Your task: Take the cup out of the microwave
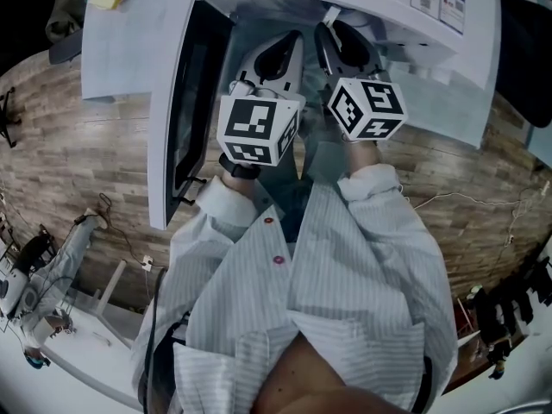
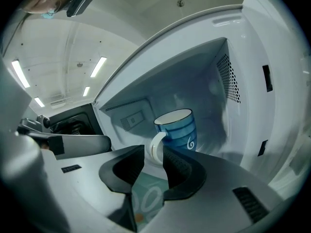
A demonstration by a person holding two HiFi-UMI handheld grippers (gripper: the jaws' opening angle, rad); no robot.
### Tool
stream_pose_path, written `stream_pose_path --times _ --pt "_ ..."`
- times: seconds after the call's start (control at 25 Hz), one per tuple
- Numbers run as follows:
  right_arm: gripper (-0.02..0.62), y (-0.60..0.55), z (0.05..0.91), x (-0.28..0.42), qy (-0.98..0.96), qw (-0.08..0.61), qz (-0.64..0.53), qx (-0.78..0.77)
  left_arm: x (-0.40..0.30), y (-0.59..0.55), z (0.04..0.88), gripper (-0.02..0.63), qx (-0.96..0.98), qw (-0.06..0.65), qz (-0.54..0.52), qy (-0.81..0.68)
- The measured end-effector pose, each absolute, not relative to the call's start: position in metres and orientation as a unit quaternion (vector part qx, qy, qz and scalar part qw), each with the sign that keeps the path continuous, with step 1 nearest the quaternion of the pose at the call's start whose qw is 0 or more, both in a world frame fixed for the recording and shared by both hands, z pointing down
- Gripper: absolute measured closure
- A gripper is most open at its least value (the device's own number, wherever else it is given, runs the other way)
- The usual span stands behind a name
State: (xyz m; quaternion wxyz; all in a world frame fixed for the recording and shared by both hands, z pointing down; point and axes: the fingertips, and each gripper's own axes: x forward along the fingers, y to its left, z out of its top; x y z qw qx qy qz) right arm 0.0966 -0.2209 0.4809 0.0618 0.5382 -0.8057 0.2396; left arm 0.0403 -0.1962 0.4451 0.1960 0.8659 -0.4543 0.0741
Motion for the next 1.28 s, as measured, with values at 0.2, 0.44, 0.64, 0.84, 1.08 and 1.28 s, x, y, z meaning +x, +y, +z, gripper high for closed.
stream_pose_path --times 0.2,0.44,0.64,0.84,1.08,1.28 --pt "0.462 -0.227 0.487 0.093 -0.801 0.067 0.238 0.545 0.034 -0.196 0.45 0.597 0.863 0.199 0.077 -0.457" --pt "0.46 -0.237 0.492 0.088 -0.799 0.068 0.239 0.547 0.029 -0.195 0.453 0.597 0.862 0.202 0.081 -0.458" --pt "0.462 -0.242 0.495 0.088 -0.797 0.071 0.236 0.552 0.025 -0.196 0.455 0.597 0.86 0.203 0.082 -0.46" --pt "0.485 -0.244 0.495 0.089 -0.797 0.07 0.23 0.554 0.023 -0.197 0.457 0.597 0.86 0.203 0.084 -0.461" --pt "0.502 -0.243 0.494 0.085 -0.805 0.09 0.209 0.548 0.019 -0.197 0.456 0.597 0.859 0.202 0.083 -0.463" --pt "0.514 -0.241 0.493 0.078 -0.815 0.111 0.19 0.536 0.018 -0.197 0.455 0.597 0.859 0.202 0.081 -0.463"
